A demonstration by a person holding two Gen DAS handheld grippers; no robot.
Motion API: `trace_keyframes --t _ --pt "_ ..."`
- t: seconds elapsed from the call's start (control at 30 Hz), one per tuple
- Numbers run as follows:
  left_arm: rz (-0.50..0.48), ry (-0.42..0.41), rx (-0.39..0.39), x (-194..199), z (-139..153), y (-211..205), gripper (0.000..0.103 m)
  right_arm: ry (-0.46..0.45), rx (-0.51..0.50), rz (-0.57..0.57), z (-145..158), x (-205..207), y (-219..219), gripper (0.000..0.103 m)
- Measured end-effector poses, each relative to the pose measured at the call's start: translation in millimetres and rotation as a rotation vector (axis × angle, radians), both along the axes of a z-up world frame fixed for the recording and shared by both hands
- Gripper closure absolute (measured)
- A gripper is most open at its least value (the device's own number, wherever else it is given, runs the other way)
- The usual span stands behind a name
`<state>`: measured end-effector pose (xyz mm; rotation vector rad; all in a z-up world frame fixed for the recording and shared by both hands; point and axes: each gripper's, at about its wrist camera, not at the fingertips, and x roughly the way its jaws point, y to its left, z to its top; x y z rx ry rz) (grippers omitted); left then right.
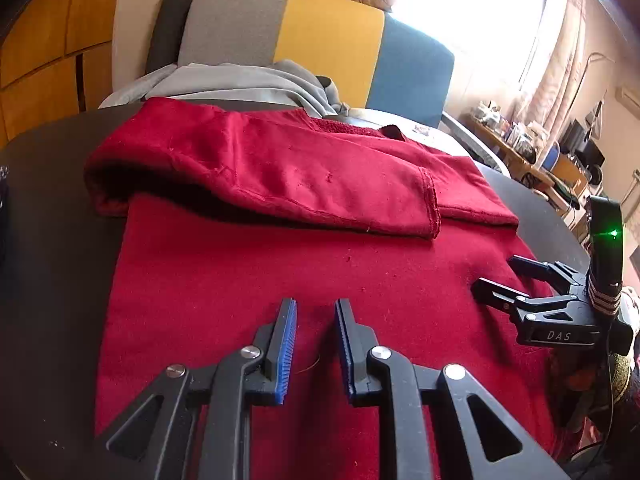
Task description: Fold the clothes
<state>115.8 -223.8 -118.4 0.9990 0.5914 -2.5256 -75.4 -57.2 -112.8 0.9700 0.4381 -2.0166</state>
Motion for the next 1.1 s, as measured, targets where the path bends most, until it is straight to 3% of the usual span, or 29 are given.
trace_keyframes --t 0.1,0.2,0.33,0.5,0.6,0.63,0.67,0.7,0.77,0.9,1.1 --pt "0.005 0.038 0.02 8.5 -3.1 -3.9 0.084 -0.005 0.007 -0.013 5.0 0.8 -2.6 0.003" --pt "0.03 0.082 0.065 19.9 -4.3 -12.9 0.084 -0.019 -0.043 -0.003 21.3 7.9 -13.5 0.024" --pt "0.034 0.13 0.11 32.1 -11.7 -22.6 0.084 -0.105 -0.181 0.068 46.0 15.8 -48.9 0.025" --pt "0.016 0.161 0.118 35.8 -15.6 -23.6 0.083 -0.14 -0.23 -0.064 43.3 -10.9 -80.2 0.023" --pt "0.014 0.179 0.14 37.9 -17.4 -26.7 0.083 -0.134 -0.19 -0.098 33.6 -24.6 -99.1 0.024" --pt "0.014 0.186 0.15 38.8 -18.0 -28.1 0.083 -0.127 -0.17 -0.092 30.2 -25.5 -105.8 0.029" --pt "0.014 0.191 0.158 39.3 -18.5 -29.1 0.083 -0.109 -0.137 -0.077 26.7 -22.3 -112.0 0.051" --pt "0.014 0.194 0.162 39.4 -18.6 -29.2 0.083 -0.096 -0.108 -0.059 24.2 -18.8 -117.8 0.08" --pt "0.012 0.198 0.165 39.6 -18.2 -28.7 0.083 -0.087 -0.065 -0.013 24.4 -12.1 -125.4 0.092" --pt "0.01 0.204 0.167 40.4 -17.7 -28.8 0.083 0.007 -0.024 0.063 56.2 -0.5 -131.1 0.094" --pt "0.011 0.193 0.179 39.9 -15.8 -28.9 0.083 0.163 -0.072 0.098 138.1 -6.5 -136.4 0.094"
